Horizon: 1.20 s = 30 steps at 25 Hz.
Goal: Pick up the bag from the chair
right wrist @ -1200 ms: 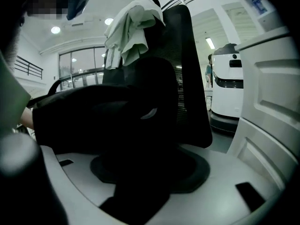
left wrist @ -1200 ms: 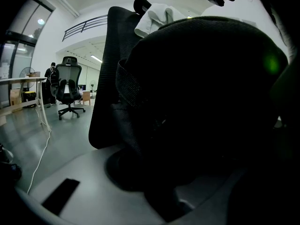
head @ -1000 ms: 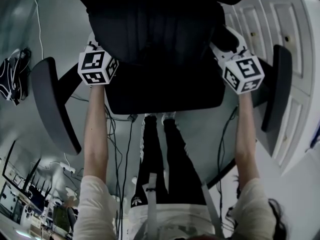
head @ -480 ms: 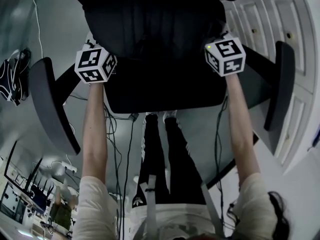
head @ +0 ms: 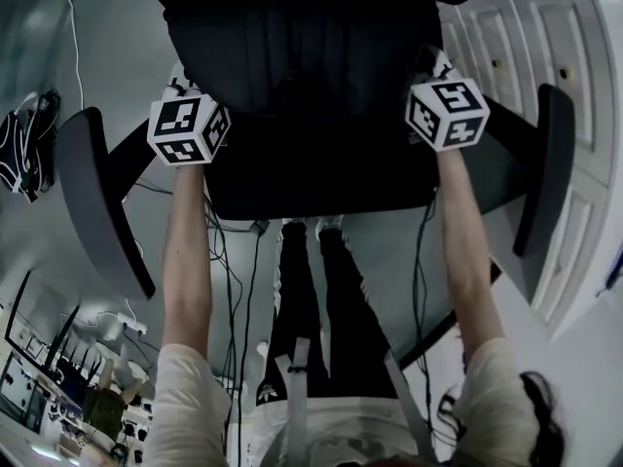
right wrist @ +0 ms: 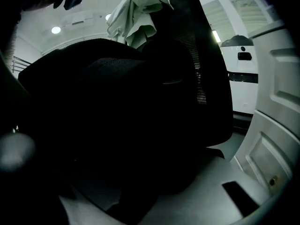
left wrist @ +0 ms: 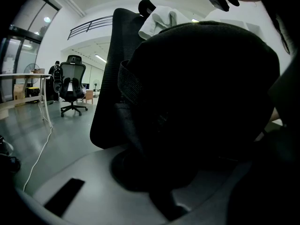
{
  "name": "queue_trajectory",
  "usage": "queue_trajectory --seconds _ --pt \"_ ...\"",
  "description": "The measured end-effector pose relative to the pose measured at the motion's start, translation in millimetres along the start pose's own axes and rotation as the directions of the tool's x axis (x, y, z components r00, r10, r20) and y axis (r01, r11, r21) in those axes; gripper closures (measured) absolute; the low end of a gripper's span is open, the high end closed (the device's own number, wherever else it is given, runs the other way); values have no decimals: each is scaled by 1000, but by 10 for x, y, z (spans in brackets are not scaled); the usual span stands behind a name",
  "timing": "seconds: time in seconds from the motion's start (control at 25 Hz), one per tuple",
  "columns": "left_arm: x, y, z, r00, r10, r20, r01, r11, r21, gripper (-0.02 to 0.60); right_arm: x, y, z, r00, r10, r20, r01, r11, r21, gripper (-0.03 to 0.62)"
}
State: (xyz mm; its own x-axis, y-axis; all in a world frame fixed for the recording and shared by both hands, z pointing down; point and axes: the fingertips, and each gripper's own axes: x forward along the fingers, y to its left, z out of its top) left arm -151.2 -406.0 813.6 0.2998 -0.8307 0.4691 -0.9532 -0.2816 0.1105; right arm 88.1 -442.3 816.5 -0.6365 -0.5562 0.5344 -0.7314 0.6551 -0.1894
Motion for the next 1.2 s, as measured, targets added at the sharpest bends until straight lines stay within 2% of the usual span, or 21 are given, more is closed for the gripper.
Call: queue_trajectory --seconds 0.48,0.96,1.2 --pt "-98 -115 206 1000 -7 22 6 1000 14 566 -224 -2 182 1000 -7 17 8 1000 -25 508" --pt "-392 -275 818 993 -7 120 -1 998 61 568 -658 92 678 995 -18 102 26 996 -84 511" --pt "-683 -236 1343 985 1 174 -14 997 75 568 -898 265 1194 989 -28 148 43 994 -101 516"
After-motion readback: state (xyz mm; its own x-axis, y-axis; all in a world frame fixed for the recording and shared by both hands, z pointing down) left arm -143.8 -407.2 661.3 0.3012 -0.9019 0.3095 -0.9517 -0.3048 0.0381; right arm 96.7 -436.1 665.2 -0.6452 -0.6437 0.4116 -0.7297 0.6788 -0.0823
